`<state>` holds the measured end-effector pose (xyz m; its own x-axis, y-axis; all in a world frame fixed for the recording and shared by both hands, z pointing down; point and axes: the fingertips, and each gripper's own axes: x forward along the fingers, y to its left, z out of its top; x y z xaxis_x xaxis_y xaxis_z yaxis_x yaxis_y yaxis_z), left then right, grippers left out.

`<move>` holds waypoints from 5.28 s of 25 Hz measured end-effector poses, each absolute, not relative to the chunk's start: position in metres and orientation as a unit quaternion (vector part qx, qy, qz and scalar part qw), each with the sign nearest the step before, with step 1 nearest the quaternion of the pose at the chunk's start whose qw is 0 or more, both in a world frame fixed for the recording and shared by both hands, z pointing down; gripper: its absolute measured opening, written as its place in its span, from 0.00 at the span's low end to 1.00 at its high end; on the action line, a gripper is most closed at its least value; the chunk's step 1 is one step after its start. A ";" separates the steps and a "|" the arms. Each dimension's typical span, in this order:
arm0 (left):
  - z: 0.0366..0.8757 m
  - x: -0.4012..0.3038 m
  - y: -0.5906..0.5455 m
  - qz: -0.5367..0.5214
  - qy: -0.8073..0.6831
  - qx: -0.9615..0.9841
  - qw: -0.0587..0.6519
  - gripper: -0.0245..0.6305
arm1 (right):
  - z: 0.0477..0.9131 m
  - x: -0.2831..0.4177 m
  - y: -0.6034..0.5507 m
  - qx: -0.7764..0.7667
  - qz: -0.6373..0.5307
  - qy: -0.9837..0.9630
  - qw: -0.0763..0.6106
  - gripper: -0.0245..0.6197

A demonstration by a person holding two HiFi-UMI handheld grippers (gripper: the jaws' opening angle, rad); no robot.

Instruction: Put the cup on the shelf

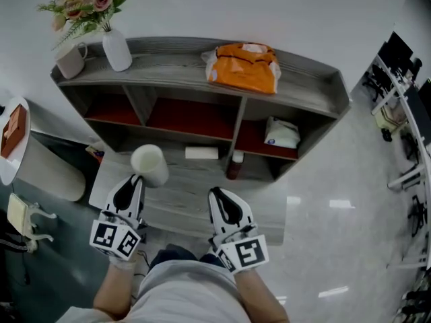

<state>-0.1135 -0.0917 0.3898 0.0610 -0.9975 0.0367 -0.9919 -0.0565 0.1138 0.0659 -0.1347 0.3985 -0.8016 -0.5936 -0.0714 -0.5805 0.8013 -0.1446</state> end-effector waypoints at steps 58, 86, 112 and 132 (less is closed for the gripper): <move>0.423 -0.198 -0.313 -0.042 -0.735 0.676 0.027 0.17 | 0.398 0.036 -0.205 -0.451 -0.039 0.891 0.019 0.09; 0.385 -0.179 -0.235 -0.058 -0.676 0.732 0.054 0.31 | 0.385 0.005 -0.201 -0.383 -0.043 0.922 0.048 0.09; 0.407 -0.228 -0.118 -0.080 -0.669 0.729 0.120 0.10 | 0.389 -0.122 -0.168 -0.208 -0.046 0.976 0.036 0.09; 0.413 -0.208 -0.128 -0.049 -0.646 0.752 0.120 0.09 | 0.396 -0.108 -0.170 -0.223 -0.041 0.974 0.020 0.09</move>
